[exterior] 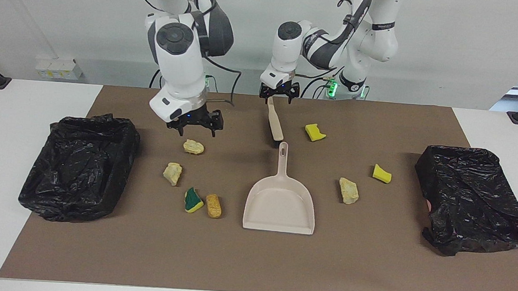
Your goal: Sweep and dump trash in bin
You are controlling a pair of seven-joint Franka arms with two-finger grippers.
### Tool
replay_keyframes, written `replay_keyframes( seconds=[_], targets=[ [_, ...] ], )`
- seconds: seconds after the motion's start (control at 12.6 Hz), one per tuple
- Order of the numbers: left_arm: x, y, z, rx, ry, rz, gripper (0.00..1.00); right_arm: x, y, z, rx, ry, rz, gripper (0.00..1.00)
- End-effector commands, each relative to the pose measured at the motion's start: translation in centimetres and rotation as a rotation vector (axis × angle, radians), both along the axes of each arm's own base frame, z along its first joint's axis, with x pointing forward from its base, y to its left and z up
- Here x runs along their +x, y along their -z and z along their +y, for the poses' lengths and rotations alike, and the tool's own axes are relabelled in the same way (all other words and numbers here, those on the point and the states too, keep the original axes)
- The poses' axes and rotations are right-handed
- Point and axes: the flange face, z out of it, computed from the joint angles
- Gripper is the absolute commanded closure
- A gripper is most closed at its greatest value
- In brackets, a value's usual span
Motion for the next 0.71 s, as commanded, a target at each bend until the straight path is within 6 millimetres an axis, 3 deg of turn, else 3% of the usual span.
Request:
replay_keyframes(
  seconds=[0.0, 0.16, 0.32, 0.56, 0.64],
  targets=[
    [-1.9, 1.0, -0.3, -0.021, -0.006, -0.007, 0.0, 0.6, 1.3, 3.4, 0.026, 0.081, -0.024, 0.0],
    [-2.6, 1.6, -0.3, -0.027, -0.011, 0.015, 0.0, 0.9, 3.4, 6.6, 0.039, 0.11, -0.049, 0.0],
    [-3.8, 1.7, -1.1, -0.055, 0.001, 0.018, 0.01, 2.1, 4.6, 8.3, 0.077, 0.169, -0.045, 0.0],
    [-4.2, 1.7, -1.1, -0.057, -0.002, 0.032, 0.1, 2.7, 5.4, 10.4, 0.141, 0.236, -0.037, 0.0],
    [-4.3, 2.0, -0.9, -0.057, -0.009, 0.043, 0.16, 2.0, 5.7, 12.2, 0.178, 0.27, -0.019, 0.0]
  ],
)
